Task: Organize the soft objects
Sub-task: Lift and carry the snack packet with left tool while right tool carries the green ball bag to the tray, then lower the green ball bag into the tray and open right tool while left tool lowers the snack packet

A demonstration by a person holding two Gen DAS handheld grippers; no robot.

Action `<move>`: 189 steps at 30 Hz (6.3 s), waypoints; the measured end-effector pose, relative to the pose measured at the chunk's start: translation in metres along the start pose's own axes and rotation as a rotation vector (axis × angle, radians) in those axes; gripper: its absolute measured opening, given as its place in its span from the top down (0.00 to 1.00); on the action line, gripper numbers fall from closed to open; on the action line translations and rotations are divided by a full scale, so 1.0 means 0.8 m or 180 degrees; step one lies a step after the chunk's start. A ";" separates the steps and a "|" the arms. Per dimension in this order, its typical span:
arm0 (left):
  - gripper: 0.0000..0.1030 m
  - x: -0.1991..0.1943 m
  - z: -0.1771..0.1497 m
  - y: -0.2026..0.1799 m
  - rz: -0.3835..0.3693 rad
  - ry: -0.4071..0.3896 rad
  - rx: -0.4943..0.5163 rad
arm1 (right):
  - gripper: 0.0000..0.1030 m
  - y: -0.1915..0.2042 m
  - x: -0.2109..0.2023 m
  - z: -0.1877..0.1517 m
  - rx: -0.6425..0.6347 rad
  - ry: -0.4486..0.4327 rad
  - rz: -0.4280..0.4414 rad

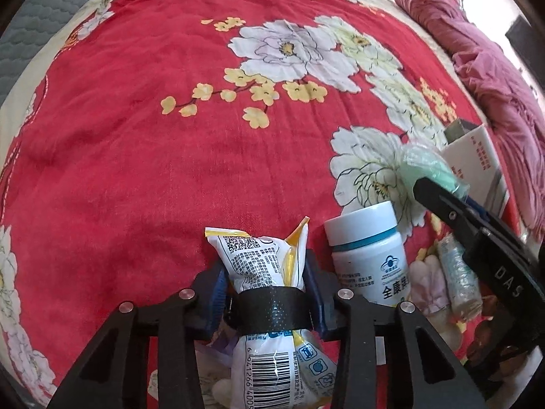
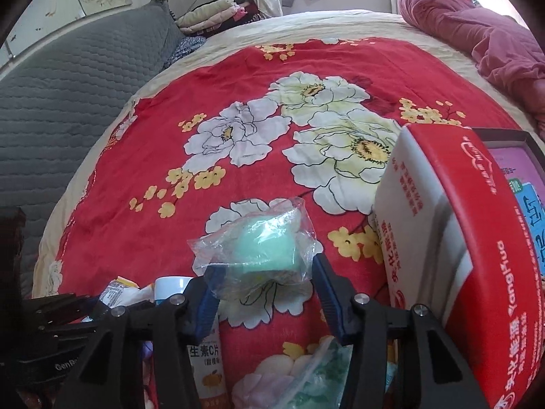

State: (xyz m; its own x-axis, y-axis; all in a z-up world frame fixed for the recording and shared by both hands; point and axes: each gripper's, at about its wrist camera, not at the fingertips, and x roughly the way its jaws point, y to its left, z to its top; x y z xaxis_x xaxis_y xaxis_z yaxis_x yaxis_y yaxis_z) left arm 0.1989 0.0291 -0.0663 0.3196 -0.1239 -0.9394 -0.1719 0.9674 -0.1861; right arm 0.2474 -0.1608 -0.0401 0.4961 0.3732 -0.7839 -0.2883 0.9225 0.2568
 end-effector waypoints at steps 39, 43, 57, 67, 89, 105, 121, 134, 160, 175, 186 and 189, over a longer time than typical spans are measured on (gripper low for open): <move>0.64 -0.101 -0.013 -0.010 -0.0404 -0.0529 -0.0162 | 0.50 0.000 -0.113 -0.003 0.0071 -0.0543 0.0094; 0.64 -0.116 -0.013 -0.024 -0.0456 -0.0585 -0.0097 | 0.50 -0.006 -0.134 0.002 0.0108 -0.0635 0.0072; 0.64 -0.164 -0.006 -0.102 -0.0594 -0.0741 0.0254 | 0.50 -0.054 -0.214 0.010 0.0302 -0.0943 -0.0052; 0.64 -0.190 -0.010 -0.187 -0.0824 -0.0779 0.0588 | 0.50 -0.121 -0.280 0.007 0.0510 -0.1120 -0.0339; 0.64 -0.196 -0.046 -0.337 -0.1066 -0.0702 0.1098 | 0.50 -0.241 -0.377 -0.031 0.0924 -0.1250 -0.0705; 0.64 -0.132 -0.032 -0.414 -0.0998 -0.0520 0.1182 | 0.50 -0.299 -0.343 -0.037 0.0871 -0.1013 -0.0808; 0.64 -0.044 -0.025 -0.454 -0.0881 -0.0253 0.1232 | 0.50 -0.351 -0.283 -0.038 0.0899 -0.0726 -0.0727; 0.64 0.004 -0.019 -0.465 -0.0803 -0.0153 0.1286 | 0.50 -0.373 -0.201 -0.021 0.0808 -0.0373 -0.0724; 0.64 0.032 -0.018 -0.462 -0.0703 -0.0051 0.1336 | 0.39 -0.383 -0.159 -0.060 0.0839 -0.0109 -0.1061; 0.63 0.034 -0.016 -0.466 -0.0641 -0.0004 0.1386 | 0.37 -0.384 -0.228 -0.090 0.1196 -0.0521 -0.1157; 0.50 0.021 -0.023 -0.465 -0.0657 -0.0038 0.1447 | 0.36 -0.381 -0.243 -0.101 0.1279 -0.0555 -0.1157; 0.45 0.014 -0.025 -0.464 -0.0673 -0.0072 0.1457 | 0.36 -0.380 -0.249 -0.103 0.1293 -0.0564 -0.1158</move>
State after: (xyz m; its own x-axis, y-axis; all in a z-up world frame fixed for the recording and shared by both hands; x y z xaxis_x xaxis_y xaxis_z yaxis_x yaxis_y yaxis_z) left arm 0.2477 -0.3356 -0.0131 0.3243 -0.3277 -0.8874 0.3235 0.9199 -0.2215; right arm 0.1684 -0.5235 -0.0088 0.6444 0.0033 -0.7647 0.2472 0.9454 0.2124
